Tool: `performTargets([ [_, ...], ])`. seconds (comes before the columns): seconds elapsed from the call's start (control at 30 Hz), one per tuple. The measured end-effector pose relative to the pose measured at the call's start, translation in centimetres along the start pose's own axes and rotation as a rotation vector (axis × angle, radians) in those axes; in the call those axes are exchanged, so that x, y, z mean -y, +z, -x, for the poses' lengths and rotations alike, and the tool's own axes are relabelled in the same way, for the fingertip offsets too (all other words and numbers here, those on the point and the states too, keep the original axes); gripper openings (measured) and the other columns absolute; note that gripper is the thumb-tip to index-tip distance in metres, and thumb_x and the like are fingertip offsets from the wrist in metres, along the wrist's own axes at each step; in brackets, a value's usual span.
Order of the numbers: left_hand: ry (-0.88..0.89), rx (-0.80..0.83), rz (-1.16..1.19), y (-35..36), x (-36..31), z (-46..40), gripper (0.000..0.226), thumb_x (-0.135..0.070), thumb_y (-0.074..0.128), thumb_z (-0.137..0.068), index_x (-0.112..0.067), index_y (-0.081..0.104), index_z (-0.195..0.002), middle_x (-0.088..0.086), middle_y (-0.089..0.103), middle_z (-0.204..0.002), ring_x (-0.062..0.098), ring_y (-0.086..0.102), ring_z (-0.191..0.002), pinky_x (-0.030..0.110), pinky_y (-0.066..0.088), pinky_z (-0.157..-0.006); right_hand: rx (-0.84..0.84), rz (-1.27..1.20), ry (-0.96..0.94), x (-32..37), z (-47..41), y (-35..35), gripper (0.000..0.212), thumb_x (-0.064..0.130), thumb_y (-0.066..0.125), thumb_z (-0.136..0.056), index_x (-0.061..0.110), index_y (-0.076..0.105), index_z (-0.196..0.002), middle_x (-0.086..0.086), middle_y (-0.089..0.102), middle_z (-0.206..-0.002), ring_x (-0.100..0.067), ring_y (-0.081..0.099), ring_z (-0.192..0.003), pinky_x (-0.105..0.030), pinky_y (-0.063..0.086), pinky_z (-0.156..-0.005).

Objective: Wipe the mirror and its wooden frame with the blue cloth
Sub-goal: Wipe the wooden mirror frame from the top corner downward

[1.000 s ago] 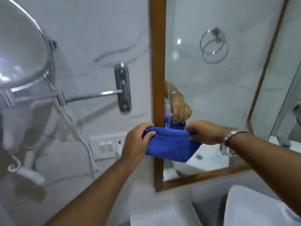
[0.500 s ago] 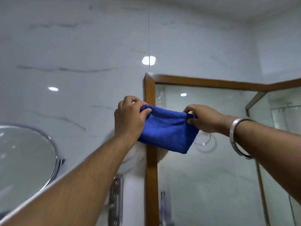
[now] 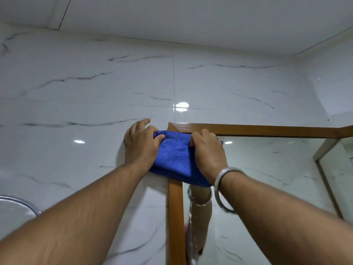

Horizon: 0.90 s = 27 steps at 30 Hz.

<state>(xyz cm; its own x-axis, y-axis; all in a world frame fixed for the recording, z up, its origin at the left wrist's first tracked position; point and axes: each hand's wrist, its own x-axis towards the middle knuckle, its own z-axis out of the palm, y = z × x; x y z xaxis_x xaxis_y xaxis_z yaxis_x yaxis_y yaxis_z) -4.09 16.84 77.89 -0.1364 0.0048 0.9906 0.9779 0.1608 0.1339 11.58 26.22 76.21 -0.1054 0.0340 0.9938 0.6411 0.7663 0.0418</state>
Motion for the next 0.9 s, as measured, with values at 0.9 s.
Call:
performTargets([
  [0.9, 0.315, -0.042, -0.187, 2.5, 5.0, -0.2, 0.061, -0.027, 0.033, -0.103, -0.021, 0.011, -0.159, 0.01, 0.014, -0.167, 0.027, 0.008, -0.155, 0.045, 0.007, -0.126, 0.181, 0.084, -0.202, -0.5, 18.5, 6.0, 0.064, 0.049, 0.014, -0.096, 0.019, 0.01, -0.152, -0.005, 0.013, -0.16, -0.03, 0.014, -0.144, -0.038, 0.01, -0.115],
])
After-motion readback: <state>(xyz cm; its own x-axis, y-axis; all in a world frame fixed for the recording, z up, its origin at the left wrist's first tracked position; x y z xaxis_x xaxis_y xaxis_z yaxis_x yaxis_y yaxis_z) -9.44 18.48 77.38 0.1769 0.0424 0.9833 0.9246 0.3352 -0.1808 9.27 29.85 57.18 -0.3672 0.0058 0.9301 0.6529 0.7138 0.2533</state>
